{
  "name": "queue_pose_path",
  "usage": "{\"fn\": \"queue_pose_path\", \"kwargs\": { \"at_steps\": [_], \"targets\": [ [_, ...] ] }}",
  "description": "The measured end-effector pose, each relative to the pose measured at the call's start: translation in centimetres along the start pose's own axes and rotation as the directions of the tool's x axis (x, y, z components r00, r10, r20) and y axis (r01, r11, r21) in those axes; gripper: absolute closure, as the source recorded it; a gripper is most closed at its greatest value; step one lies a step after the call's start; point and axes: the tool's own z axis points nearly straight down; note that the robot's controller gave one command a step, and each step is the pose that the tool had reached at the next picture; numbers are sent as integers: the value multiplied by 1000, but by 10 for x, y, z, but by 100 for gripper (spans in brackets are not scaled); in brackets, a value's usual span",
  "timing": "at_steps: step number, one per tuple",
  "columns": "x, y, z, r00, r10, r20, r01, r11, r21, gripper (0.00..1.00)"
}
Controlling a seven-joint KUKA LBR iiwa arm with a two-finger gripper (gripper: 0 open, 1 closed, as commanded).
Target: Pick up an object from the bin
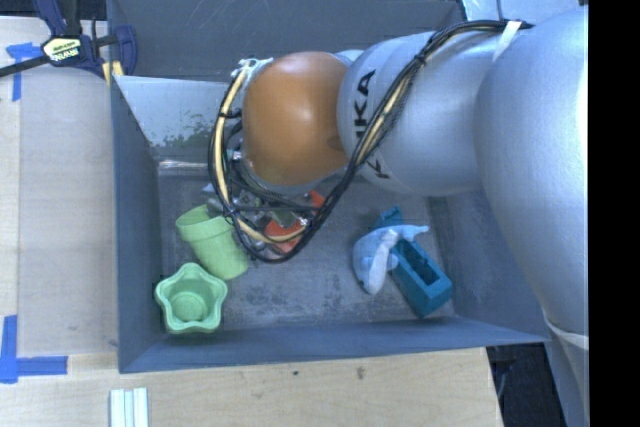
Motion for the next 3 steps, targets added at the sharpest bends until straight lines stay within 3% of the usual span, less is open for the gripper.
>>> {"fn": "queue_pose_path", "kwargs": {
  "at_steps": [1,2,3],
  "targets": [
    [0,0,0,1000,0,0,0,1000,0,100],
    [8,5,-39,1000,-21,-11,21,1000,-4,100],
    [-11,-3,-89,999,-45,0,45,999,0,100]
  ]
}}
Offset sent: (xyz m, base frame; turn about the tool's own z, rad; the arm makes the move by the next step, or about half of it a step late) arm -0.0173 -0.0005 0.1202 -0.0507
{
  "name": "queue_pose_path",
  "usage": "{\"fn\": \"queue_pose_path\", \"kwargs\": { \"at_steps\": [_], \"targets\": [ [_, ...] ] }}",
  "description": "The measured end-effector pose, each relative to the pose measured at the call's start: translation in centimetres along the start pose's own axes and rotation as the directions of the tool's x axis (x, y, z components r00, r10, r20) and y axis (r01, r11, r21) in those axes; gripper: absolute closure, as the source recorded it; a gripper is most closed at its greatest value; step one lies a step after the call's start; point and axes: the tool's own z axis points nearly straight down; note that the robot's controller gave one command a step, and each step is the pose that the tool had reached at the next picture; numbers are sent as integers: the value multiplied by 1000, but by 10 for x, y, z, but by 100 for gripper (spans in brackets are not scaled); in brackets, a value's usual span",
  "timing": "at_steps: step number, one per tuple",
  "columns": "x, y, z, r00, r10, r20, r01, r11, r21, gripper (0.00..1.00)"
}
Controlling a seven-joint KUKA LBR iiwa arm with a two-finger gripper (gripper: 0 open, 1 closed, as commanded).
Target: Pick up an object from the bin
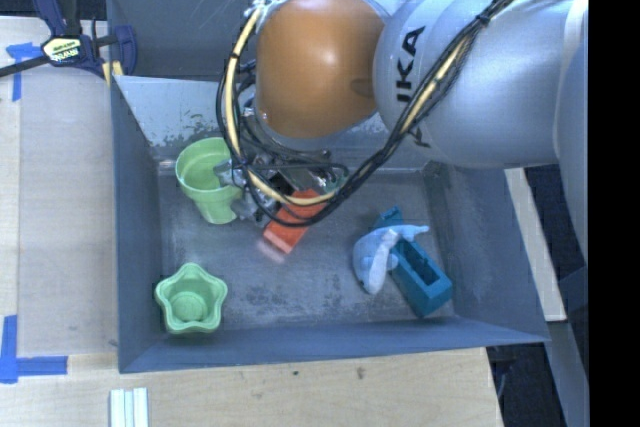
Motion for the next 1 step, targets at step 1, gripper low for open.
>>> {"fn": "queue_pose_path", "kwargs": {
  "at_steps": [1],
  "targets": [
    [38,-1,-71,1000,-2,-8,2,1000,-4,100]
  ]
}}
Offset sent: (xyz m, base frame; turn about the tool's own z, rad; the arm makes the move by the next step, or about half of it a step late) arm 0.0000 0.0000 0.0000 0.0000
